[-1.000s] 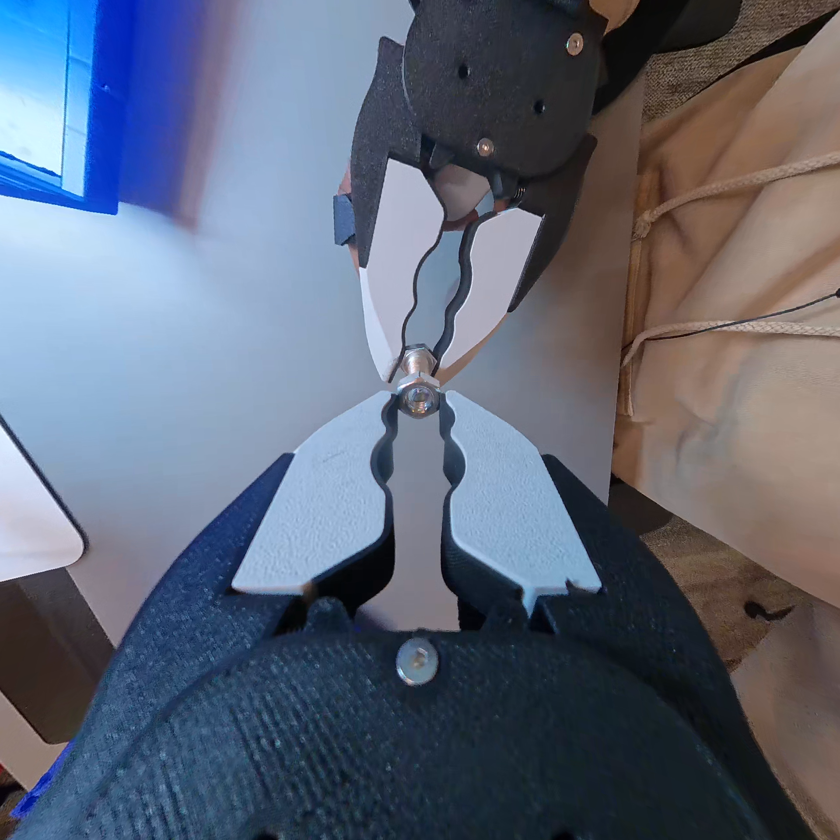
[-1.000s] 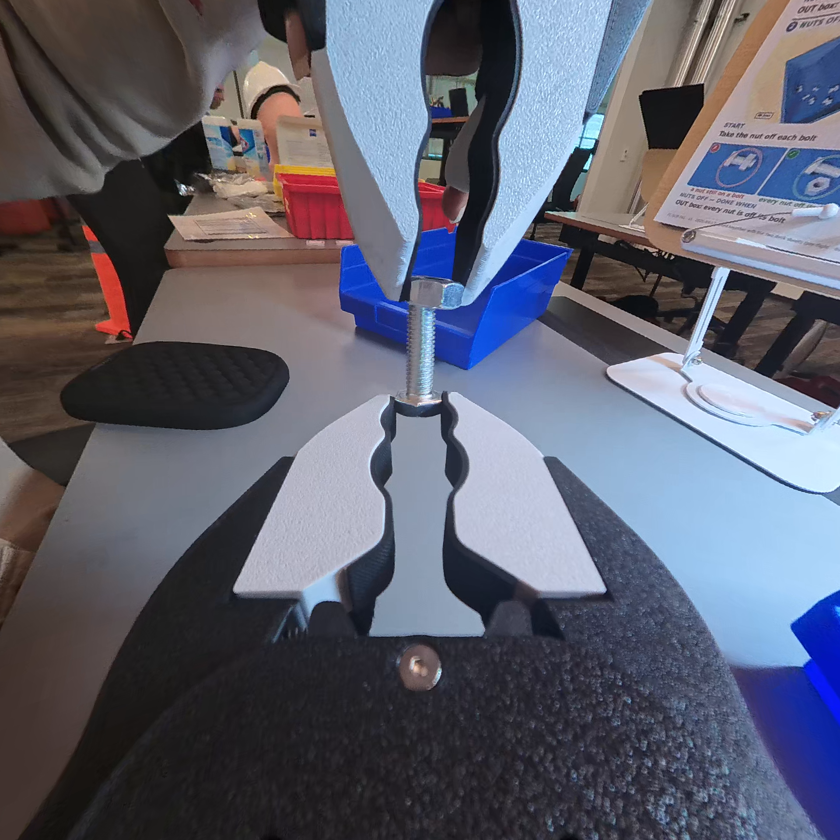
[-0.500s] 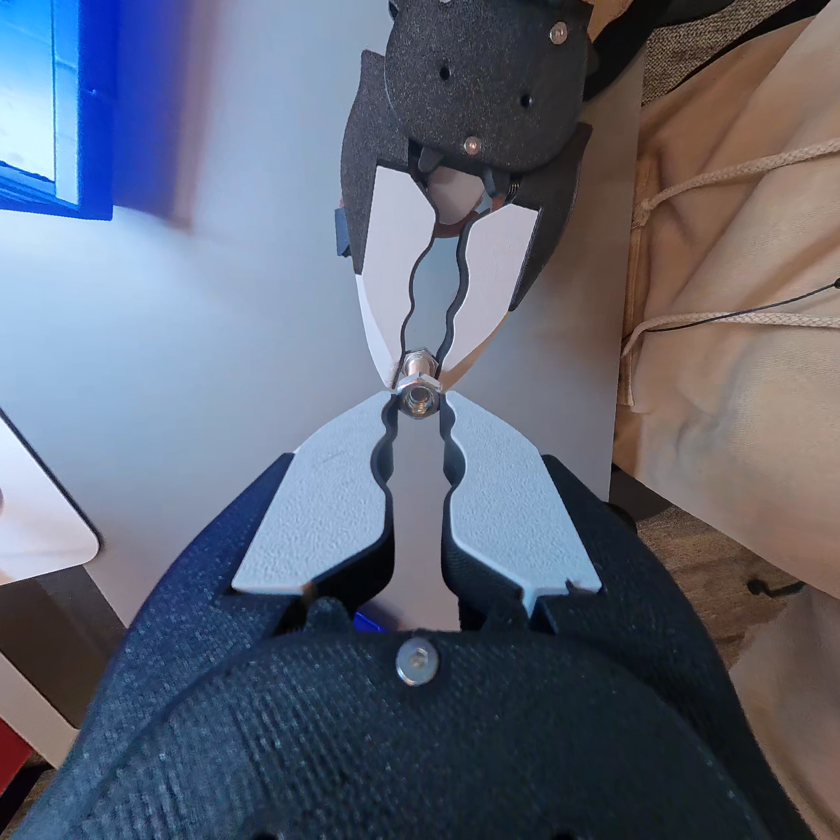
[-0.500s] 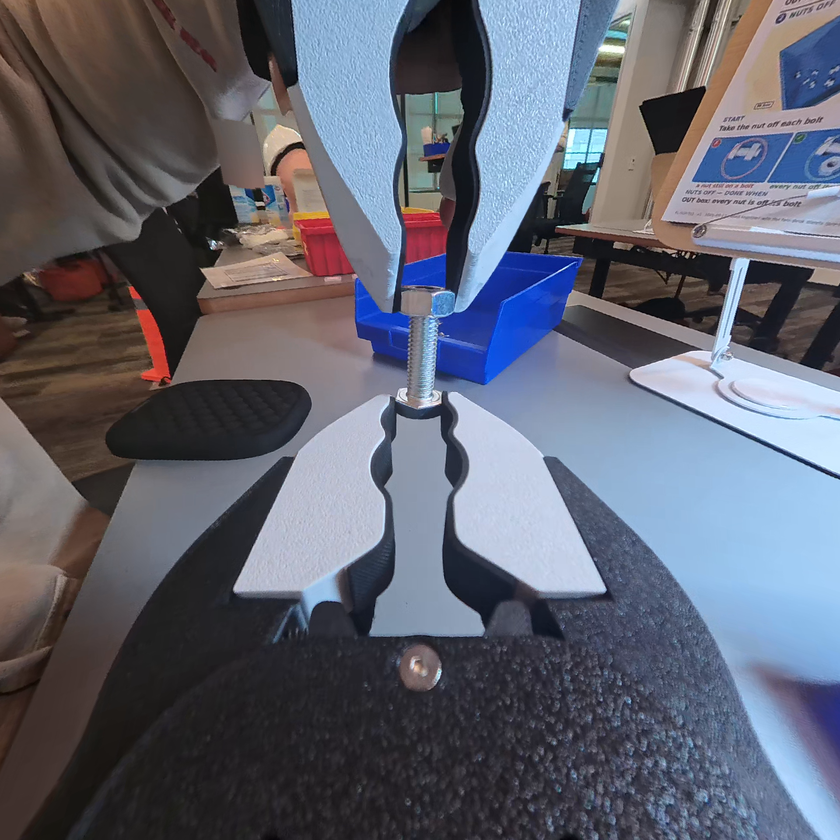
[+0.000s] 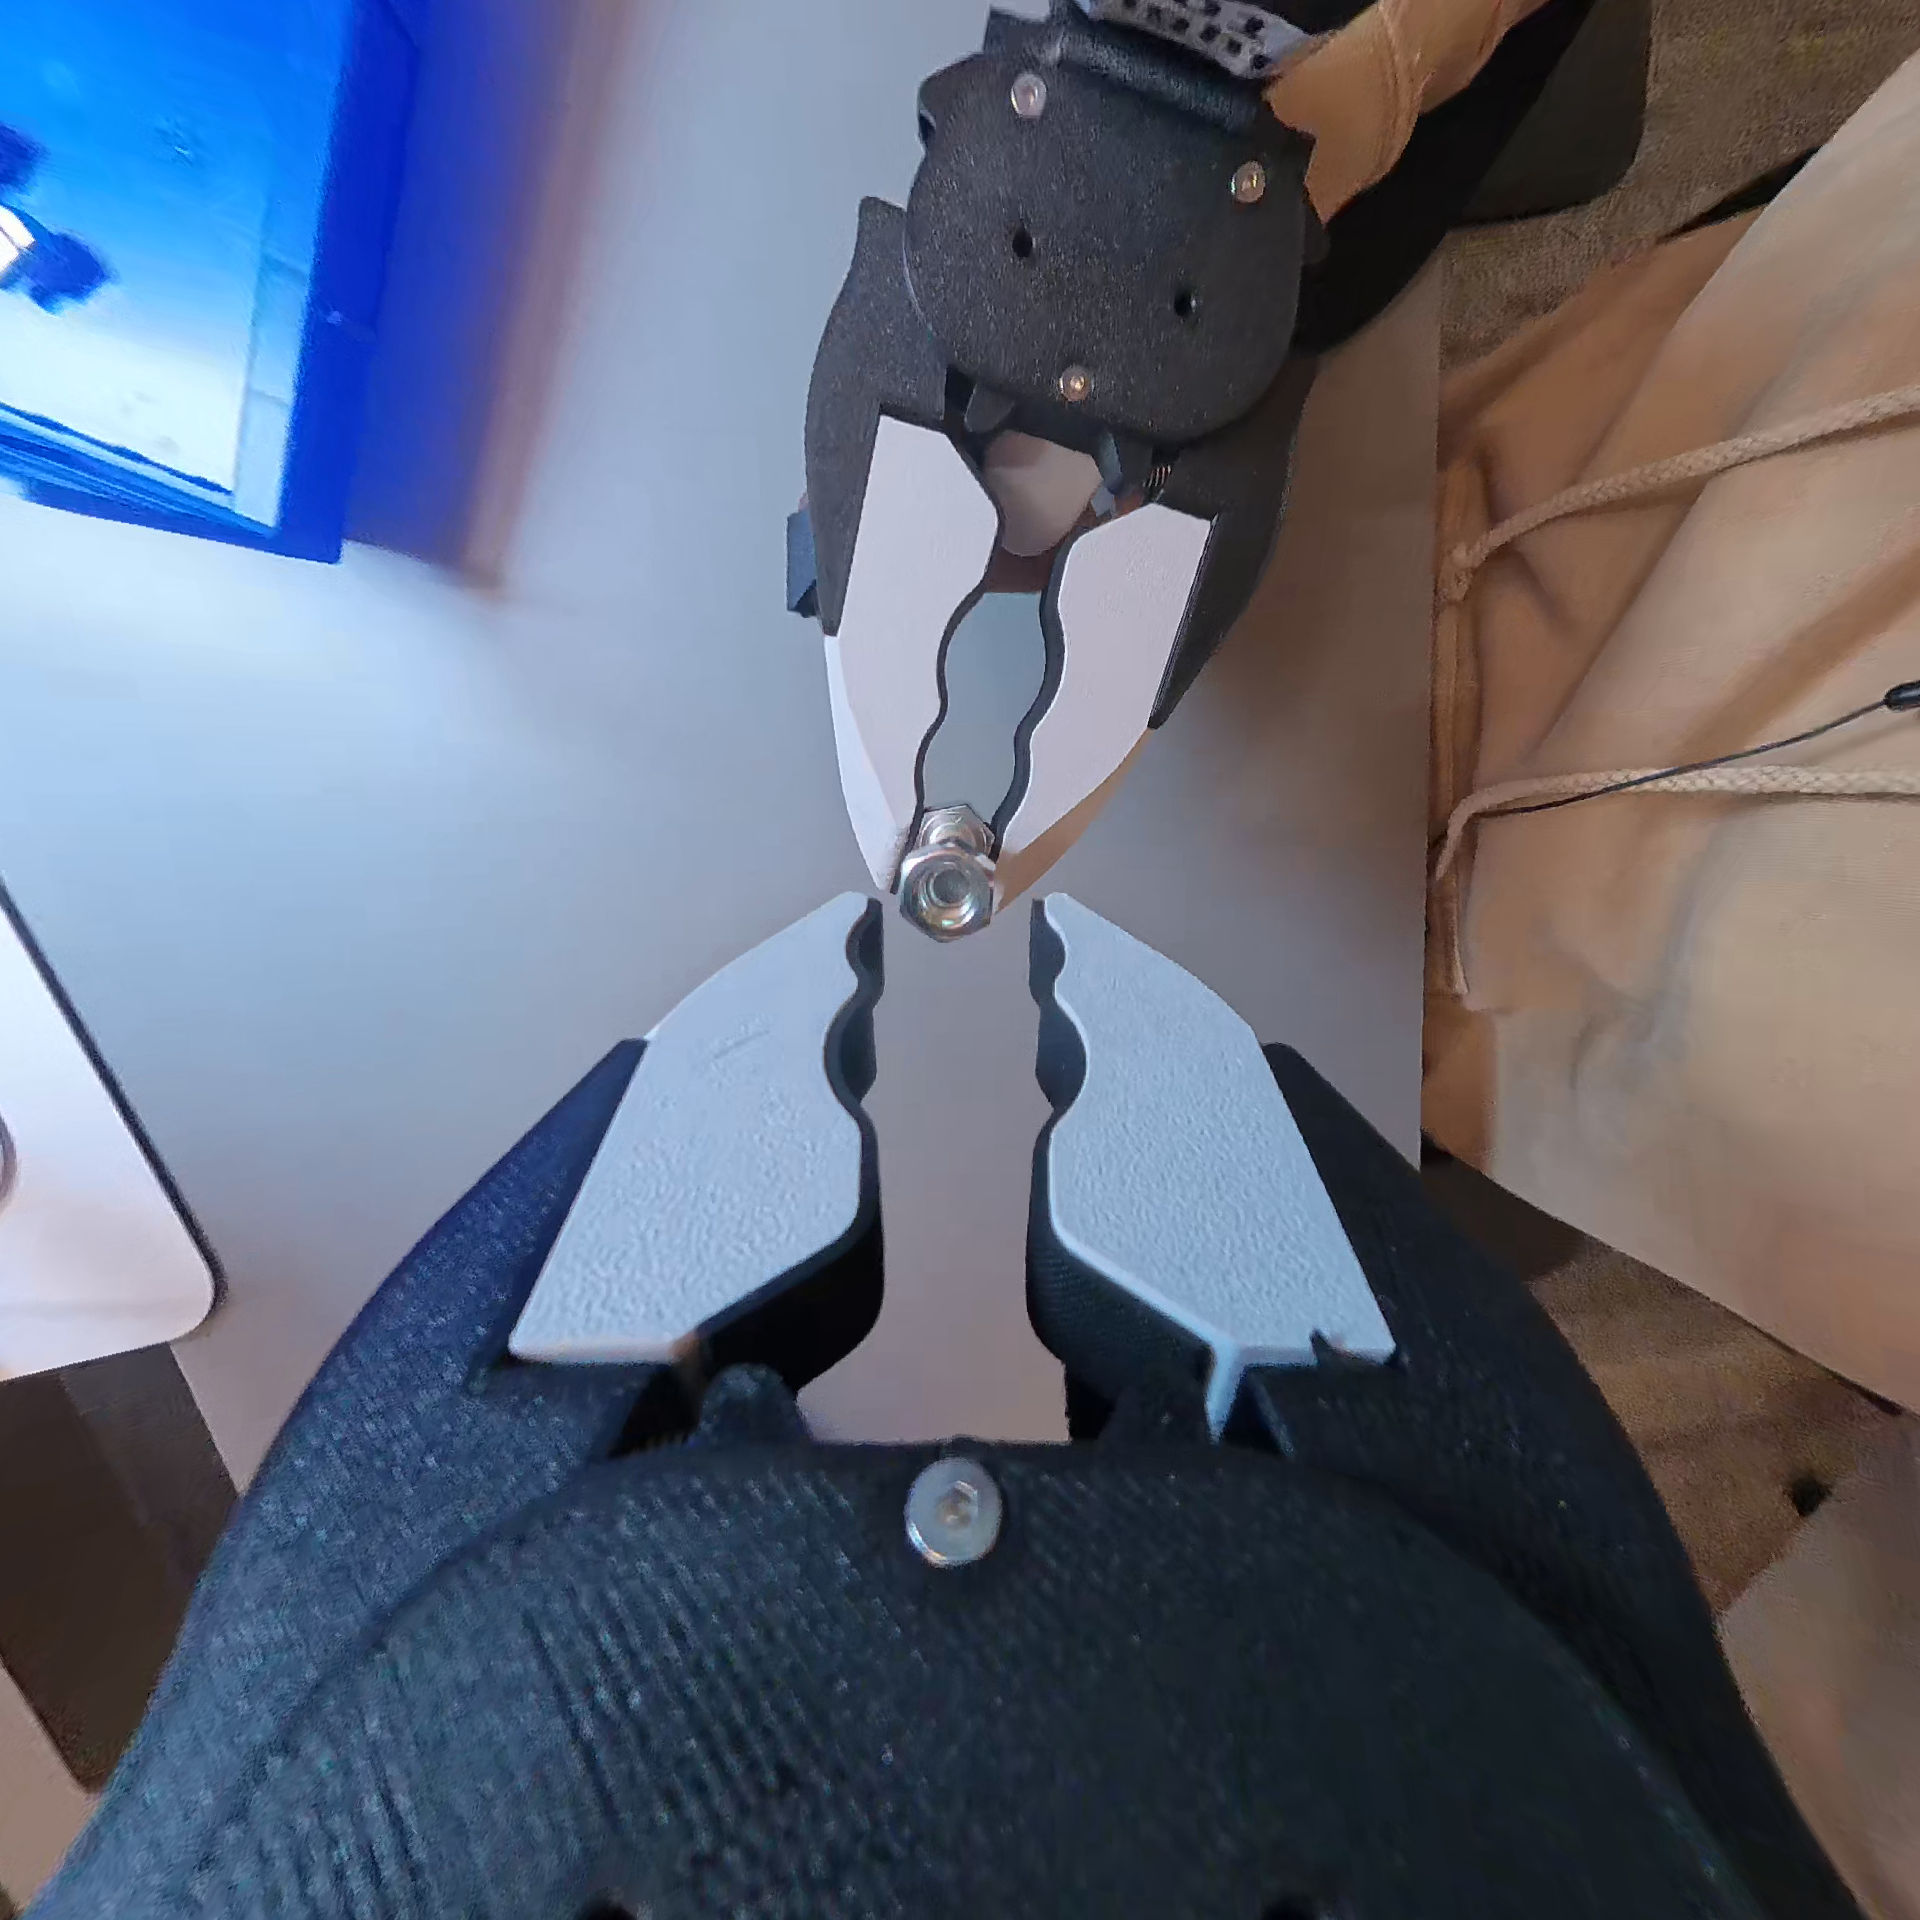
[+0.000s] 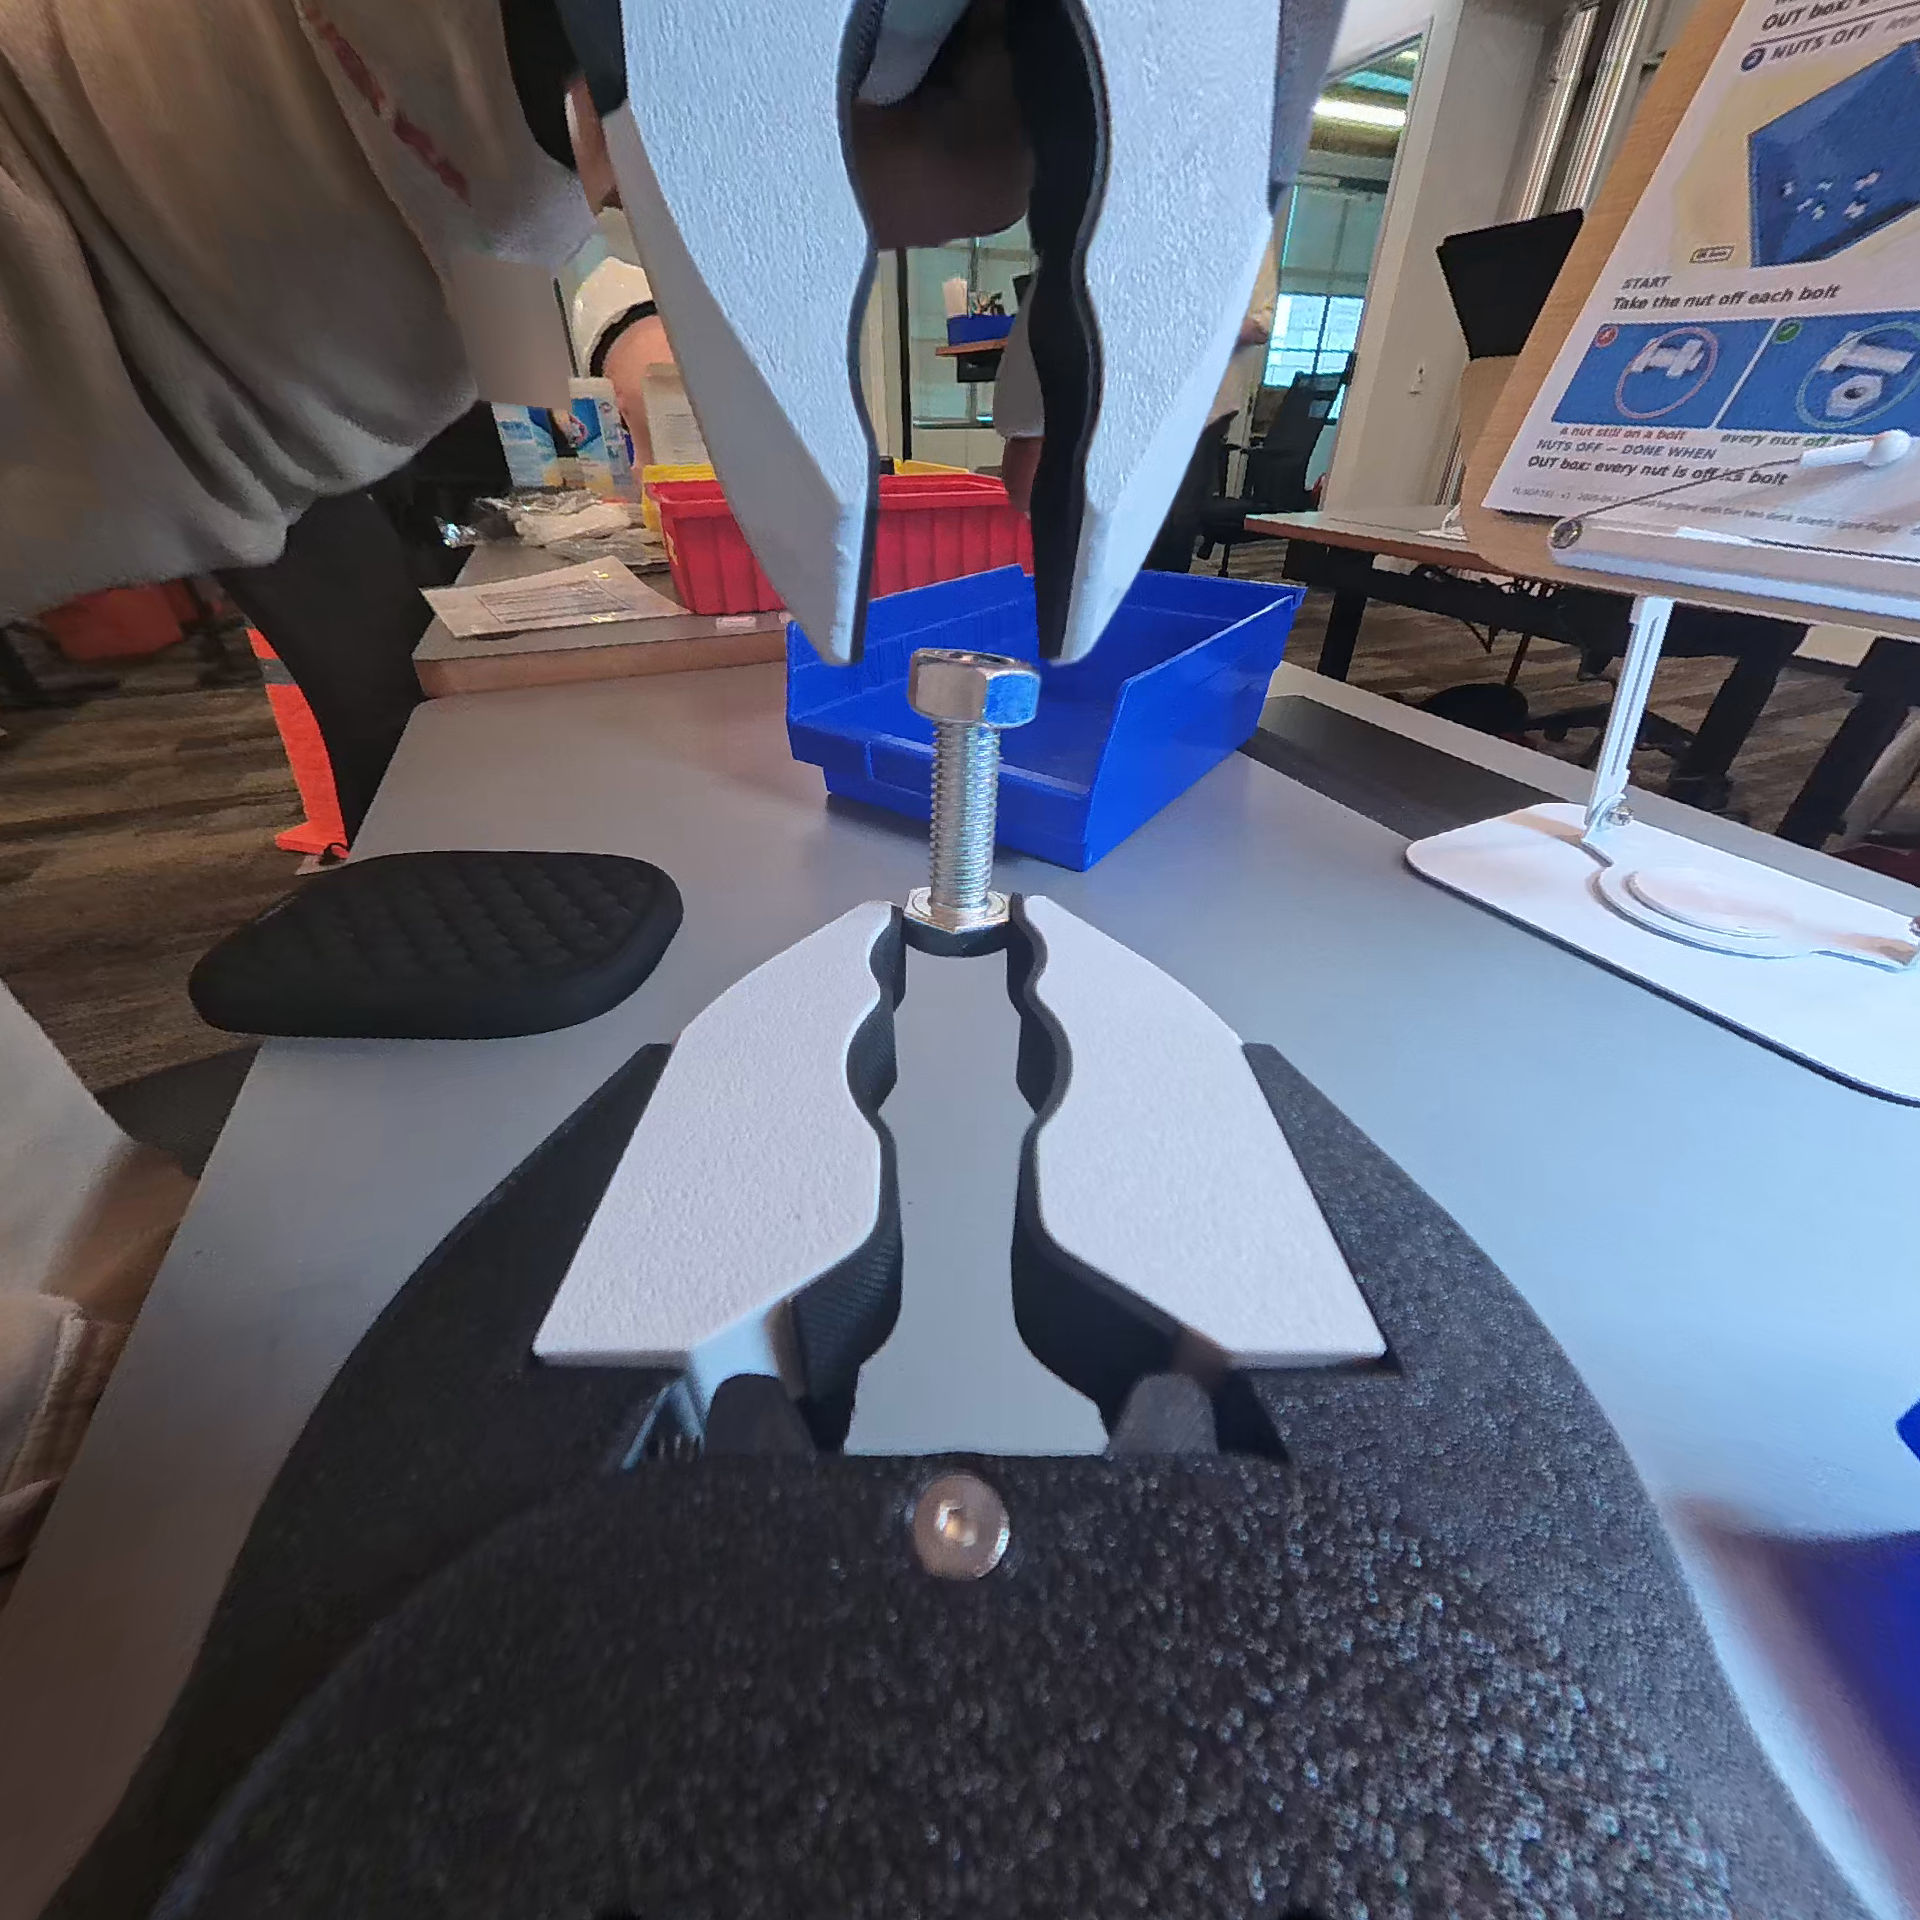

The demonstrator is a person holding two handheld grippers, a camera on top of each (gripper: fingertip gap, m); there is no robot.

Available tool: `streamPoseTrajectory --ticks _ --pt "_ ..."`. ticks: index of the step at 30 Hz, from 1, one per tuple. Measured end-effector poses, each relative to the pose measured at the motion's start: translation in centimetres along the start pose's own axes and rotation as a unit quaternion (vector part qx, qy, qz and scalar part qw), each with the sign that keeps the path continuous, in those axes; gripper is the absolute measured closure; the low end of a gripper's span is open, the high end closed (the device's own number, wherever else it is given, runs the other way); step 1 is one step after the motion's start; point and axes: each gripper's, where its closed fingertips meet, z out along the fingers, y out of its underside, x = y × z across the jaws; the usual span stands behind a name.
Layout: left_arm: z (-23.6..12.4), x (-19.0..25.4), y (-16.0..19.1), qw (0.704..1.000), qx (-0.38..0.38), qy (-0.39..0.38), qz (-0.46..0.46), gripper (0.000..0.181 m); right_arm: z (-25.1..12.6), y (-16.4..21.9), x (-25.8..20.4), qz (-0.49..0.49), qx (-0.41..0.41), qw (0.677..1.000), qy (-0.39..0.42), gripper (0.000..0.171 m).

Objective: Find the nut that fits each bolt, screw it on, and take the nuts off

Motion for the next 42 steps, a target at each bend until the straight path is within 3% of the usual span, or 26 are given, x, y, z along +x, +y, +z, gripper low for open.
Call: streamPoseTrajectory --ticks 2,4,8,11,15,31,36,39,42 --pt "-0.5 -0.1 -0.5 0.998 0.061 -0.014 -0.001 0.152 -0.1 -0.2 0.2 -0.003 0.005 1.000 0.005 0.153" --pt "-1.3 -0.4 -1.6 0.984 0.170 -0.042 0.007 0.149 -0.4 -0.7 0.5 -0.007 0.018 1.000 0.012 0.153" --pt "-3.2 -0.5 -3.3 0.901 0.422 -0.095 -0.022 0.147 -1.2 -2.0 1.2 -0.006 0.051 0.998 0.024 0.153" --pt "-2.6 -0.2 -2.9 0.853 0.505 -0.123 -0.042 0.145 -1.2 -2.1 1.5 -0.004 0.055 0.998 0.031 0.153" --pt "-1.9 -0.7 -2.4 0.827 0.543 -0.137 -0.061 0.146 -0.8 -1.5 1.6 -0.009 0.048 0.998 0.034 0.153" --pt "-0.8 -2.2 -0.8 0.814 0.563 -0.114 -0.082 0.160 -0.8 -1.5 1.5 -0.014 0.065 0.998 0.019 0.153" --pt "-1.0 -1.2 -1.2 0.799 0.592 -0.075 -0.079 0.150 -0.7 -1.1 1.7 -0.013 0.054 0.998 0.024 0.153" --pt "-0.8 -1.6 -1.4 0.798 0.590 -0.091 -0.086 0.150 -0.5 -1.0 1.5 -0.016 0.050 0.998 0.021 0.153" --pt "-1.2 -2.6 -0.5 0.789 0.597 -0.098 -0.104 0.161 -0.8 -1.5 1.5 -0.013 0.064 0.998 0.017 0.153"
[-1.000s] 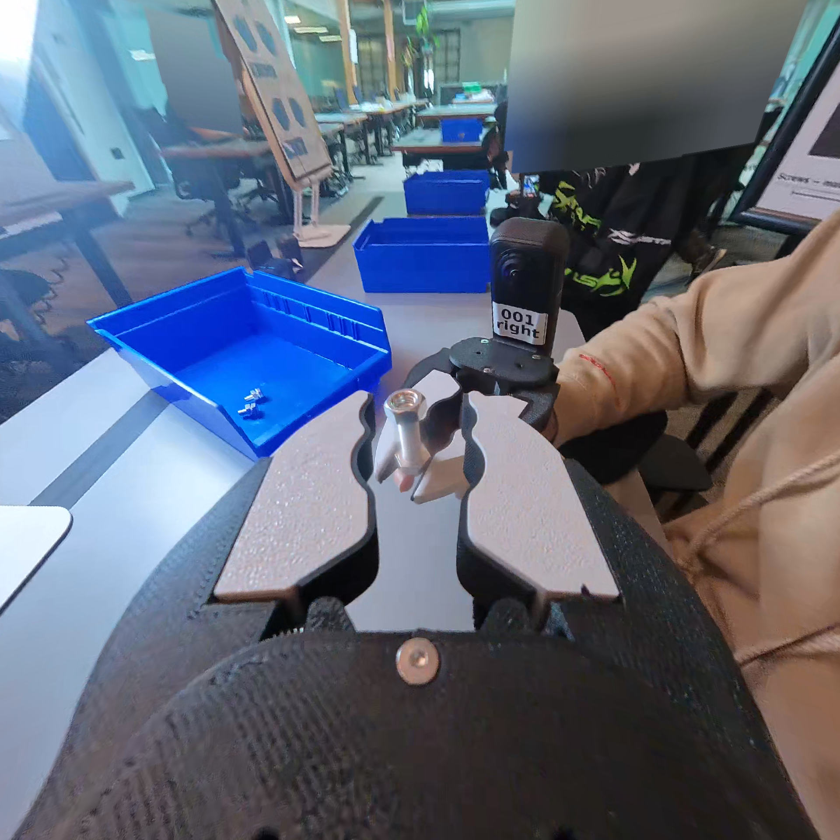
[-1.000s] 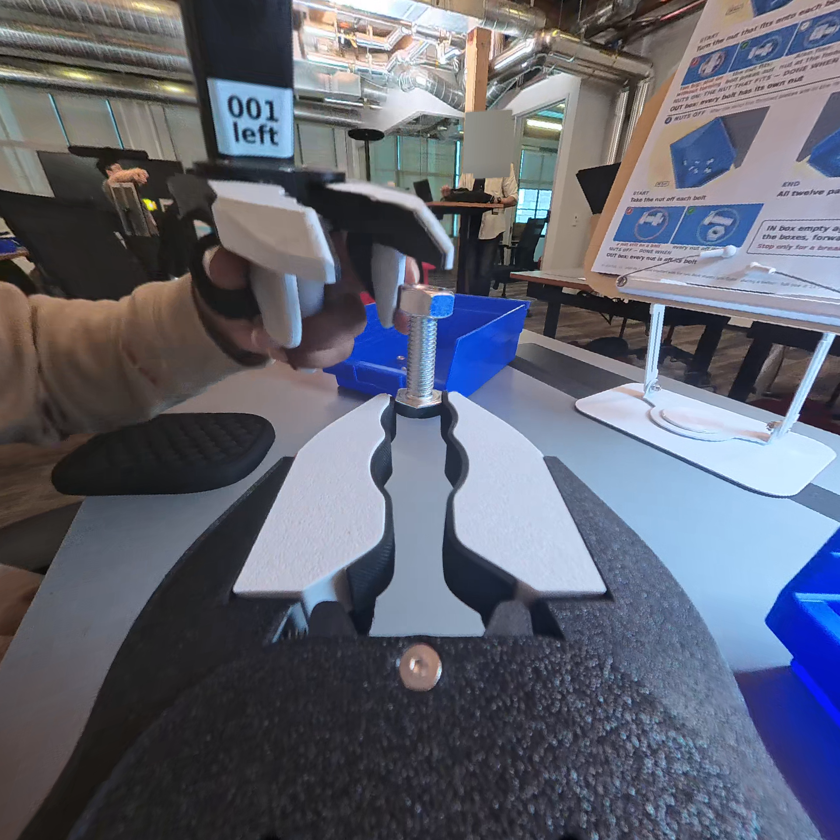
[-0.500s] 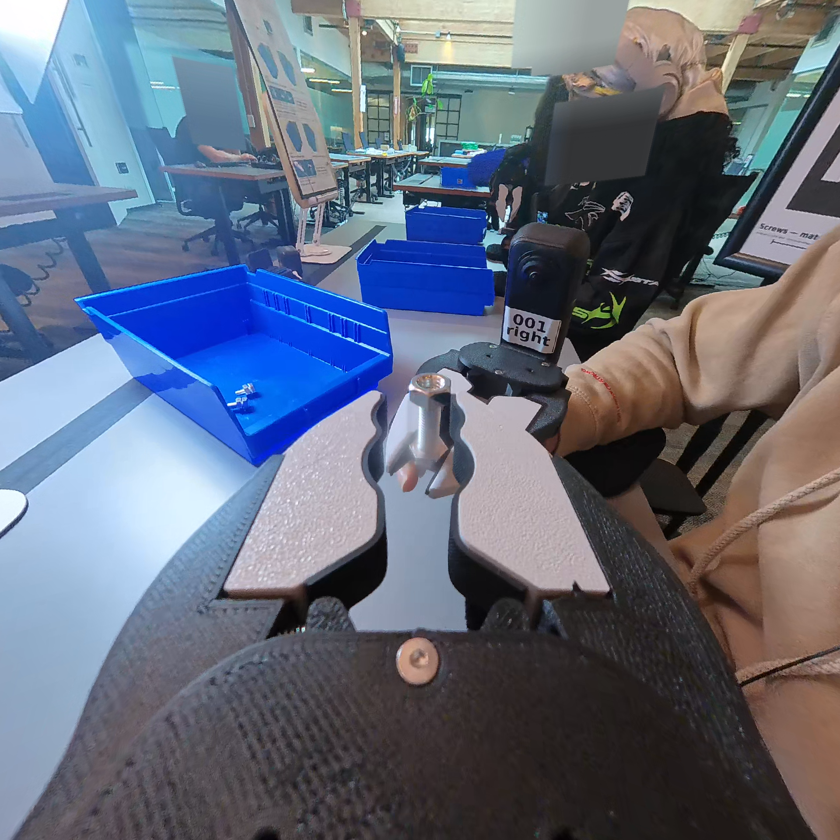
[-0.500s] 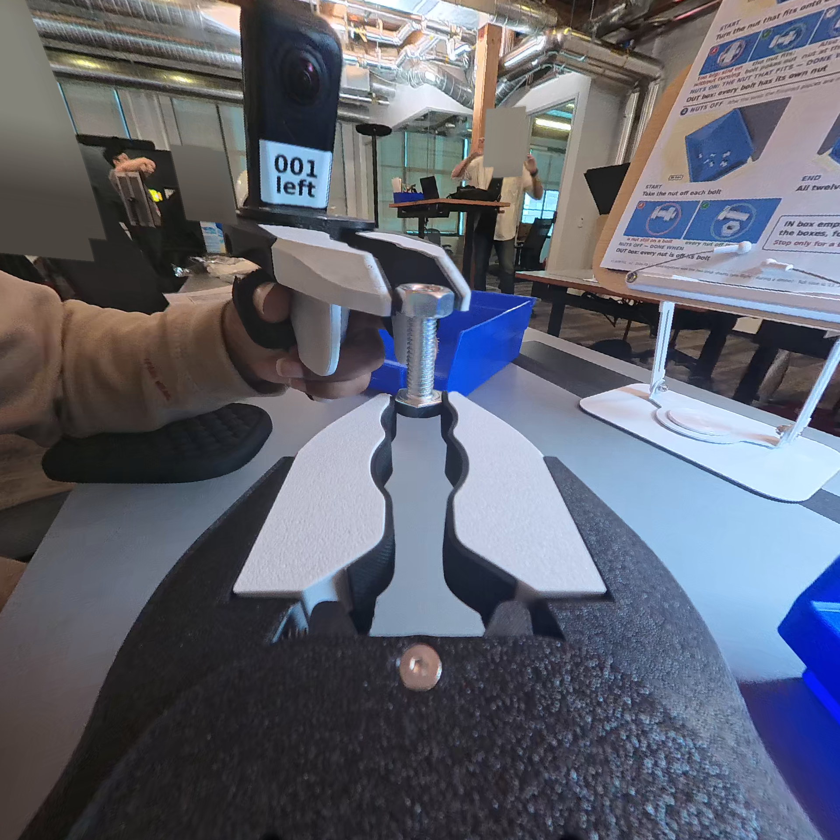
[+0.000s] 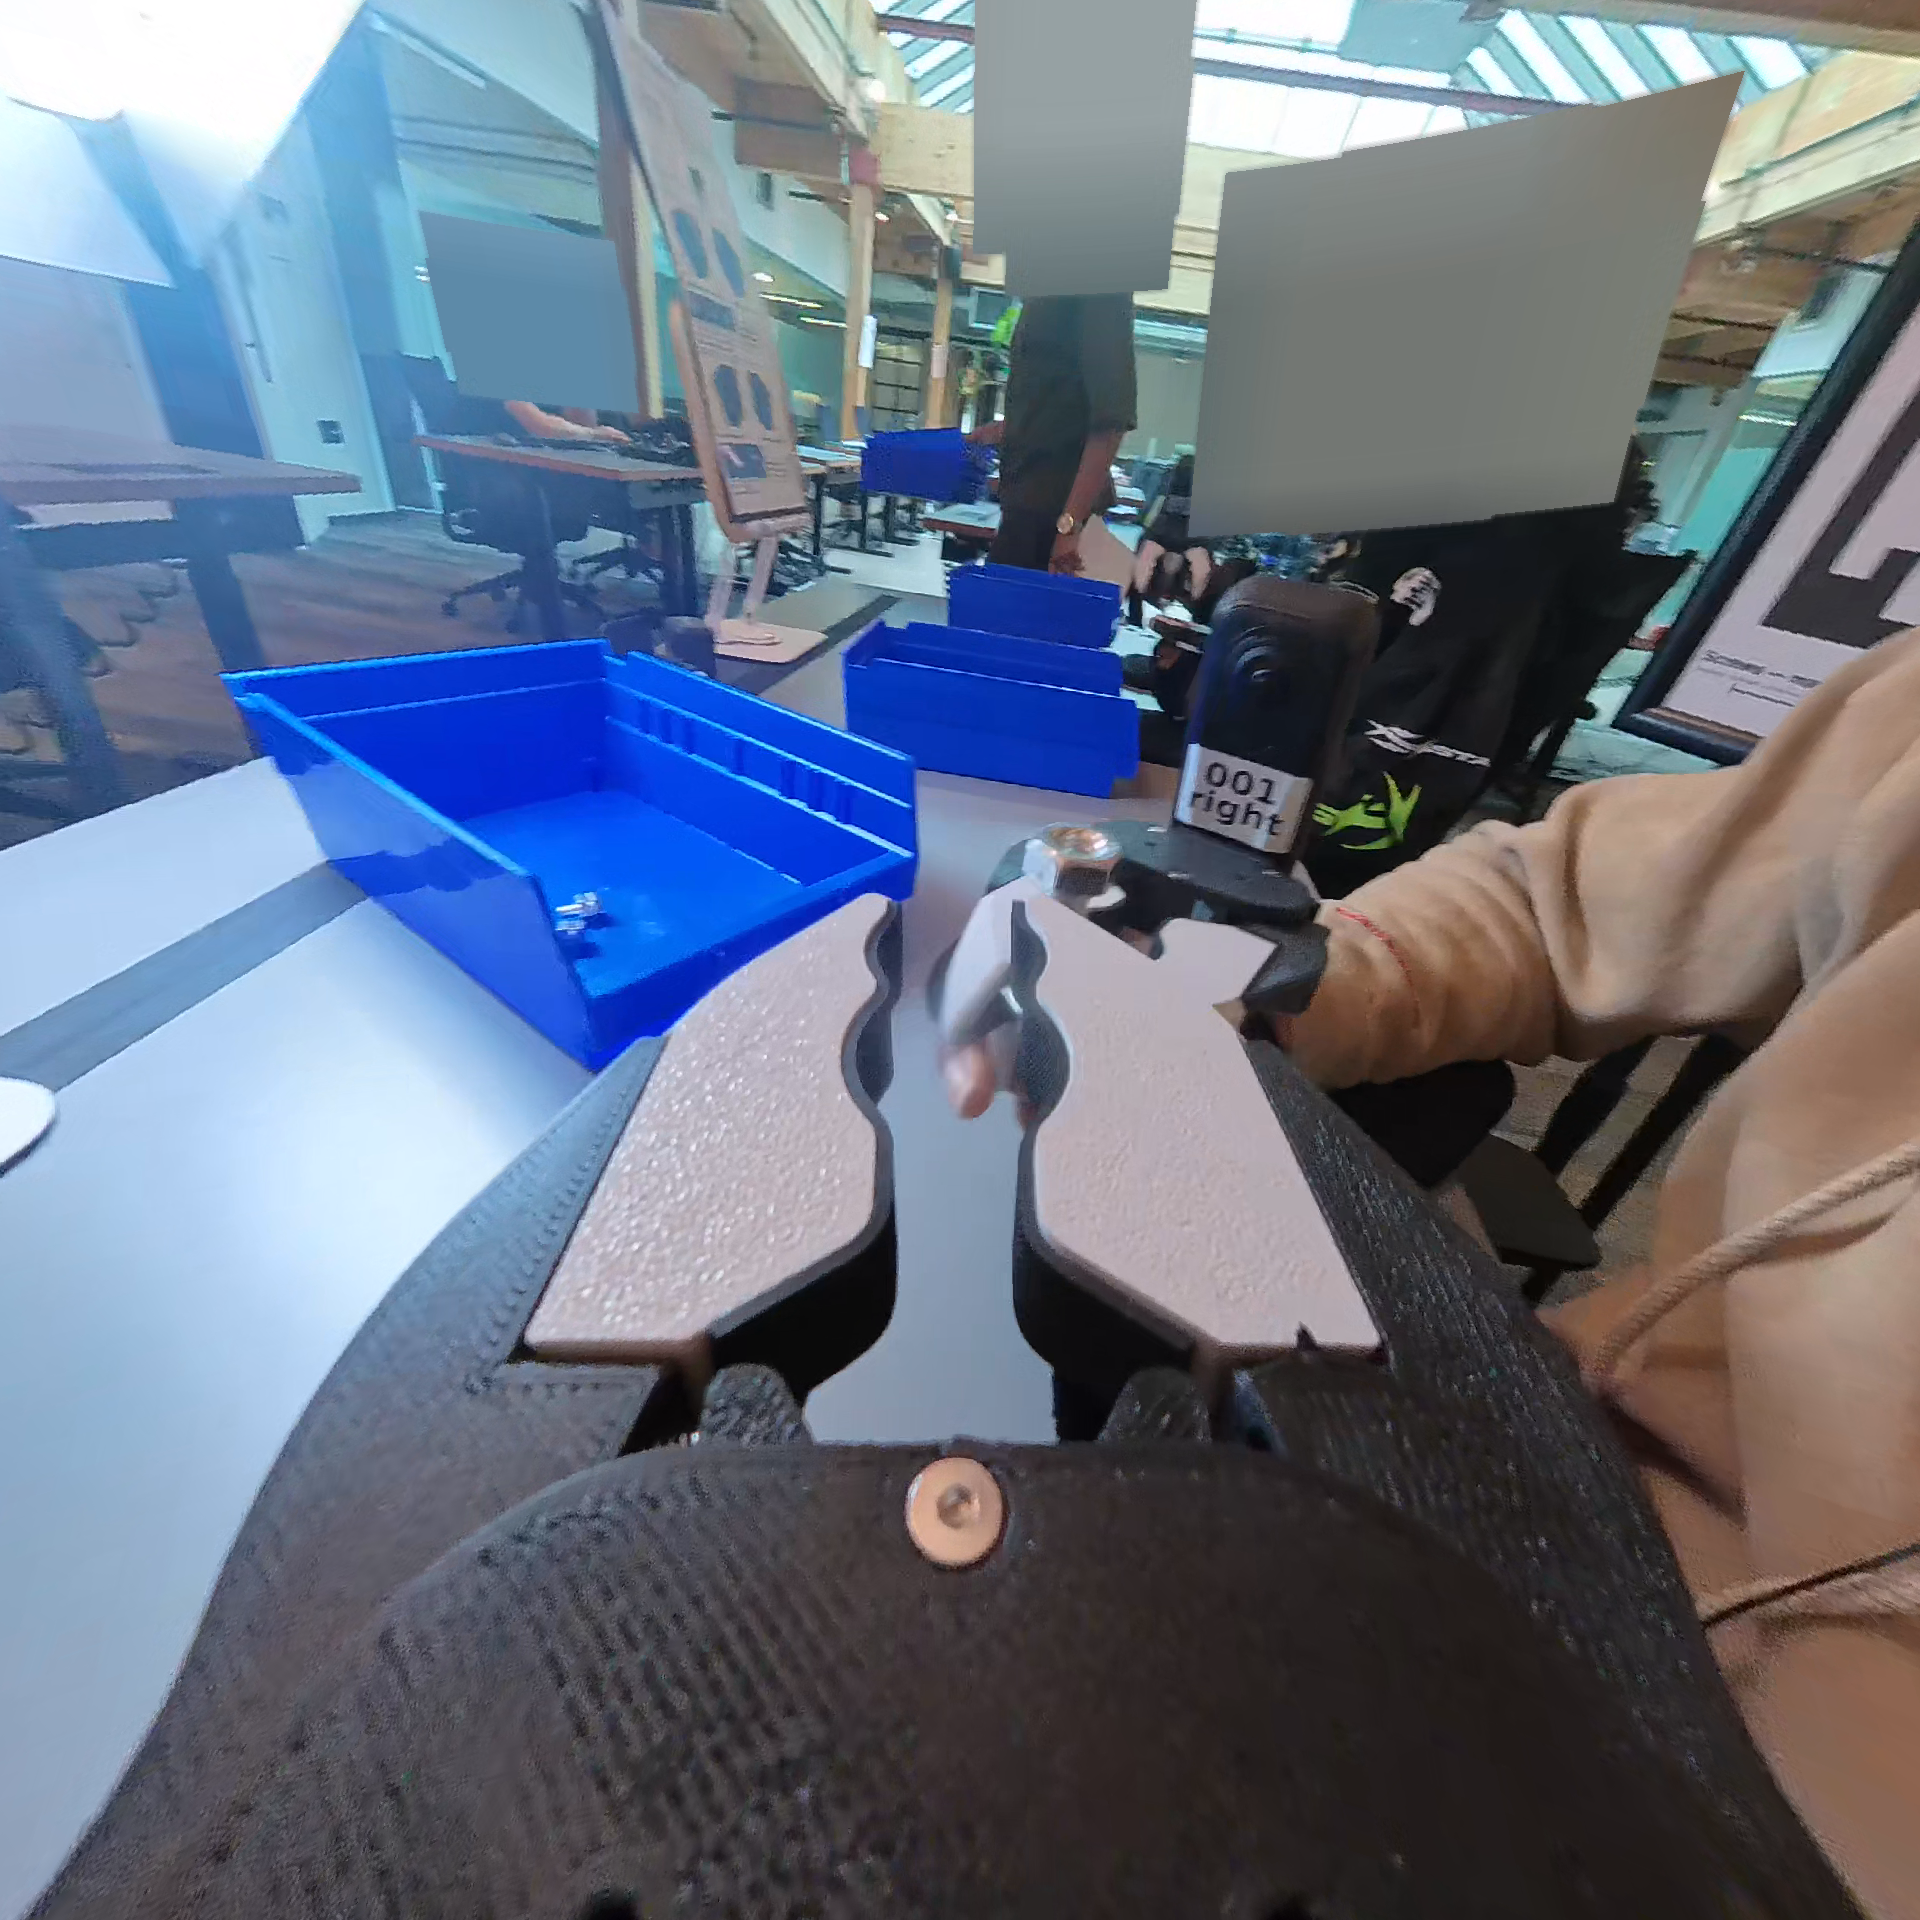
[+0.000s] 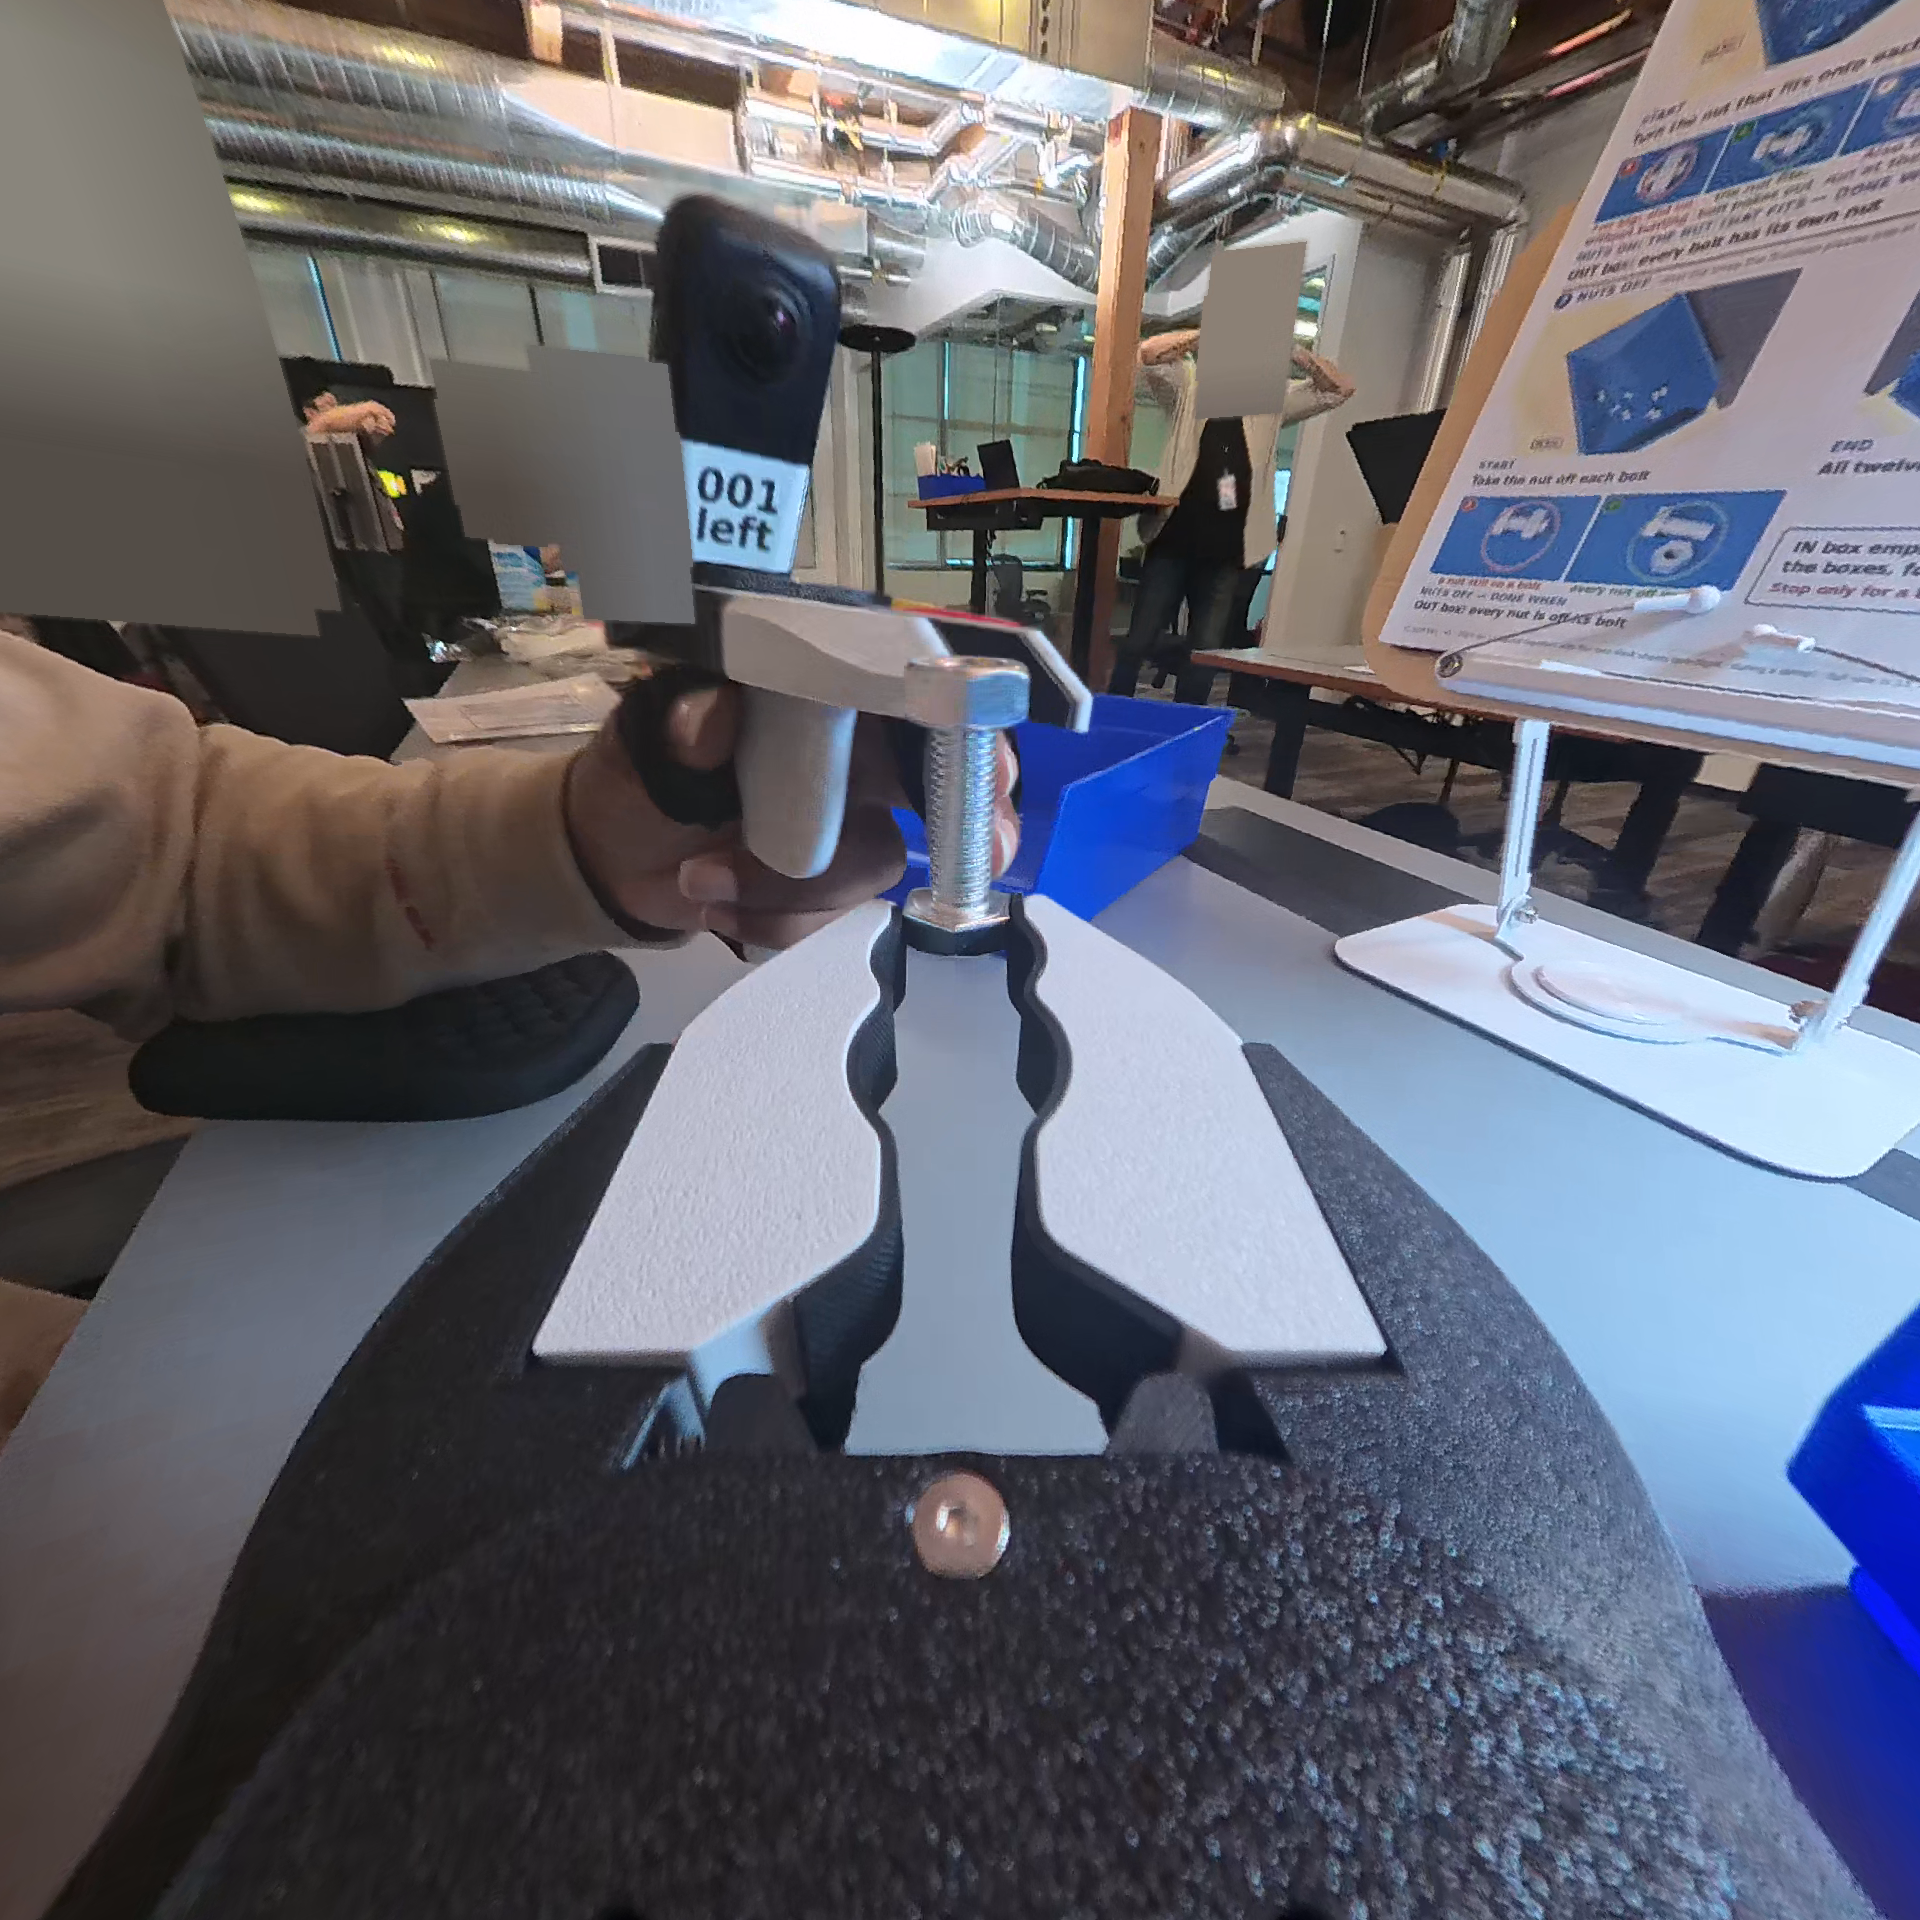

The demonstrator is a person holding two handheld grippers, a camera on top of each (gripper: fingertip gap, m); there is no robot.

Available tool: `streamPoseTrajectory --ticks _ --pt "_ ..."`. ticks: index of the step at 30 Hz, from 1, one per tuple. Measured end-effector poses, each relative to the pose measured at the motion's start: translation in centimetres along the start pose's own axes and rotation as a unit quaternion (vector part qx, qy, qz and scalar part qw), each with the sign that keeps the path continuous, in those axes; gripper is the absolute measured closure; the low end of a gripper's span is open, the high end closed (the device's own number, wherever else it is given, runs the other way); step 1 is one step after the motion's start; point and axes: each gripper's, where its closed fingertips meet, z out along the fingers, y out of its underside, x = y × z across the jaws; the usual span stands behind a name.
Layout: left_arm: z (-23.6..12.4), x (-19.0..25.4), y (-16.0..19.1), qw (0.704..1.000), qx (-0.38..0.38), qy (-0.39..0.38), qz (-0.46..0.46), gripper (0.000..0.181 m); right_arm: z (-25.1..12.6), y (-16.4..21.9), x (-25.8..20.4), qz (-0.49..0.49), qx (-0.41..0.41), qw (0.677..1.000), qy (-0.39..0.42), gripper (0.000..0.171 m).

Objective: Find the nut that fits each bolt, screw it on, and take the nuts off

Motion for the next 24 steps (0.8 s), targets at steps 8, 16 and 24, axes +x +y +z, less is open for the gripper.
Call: streamPoseTrajectory --ticks 8,16,24 --pt "0.9 1.3 0.3 1.000 0.010 0.014 0.011 0.145 0.2 0.3 0.2 -0.001 -0.013 1.000 0.003 0.153" --pt "0.3 0.0 0.2 0.999 0.032 0.007 -0.026 0.154 -0.2 -0.6 0.4 0.014 0.009 1.000 -0.004 0.153" --pt "0.4 -0.5 0.0 0.999 0.036 -0.009 -0.031 0.169 -0.1 -0.5 0.3 0.031 0.011 0.999 -0.014 0.153"
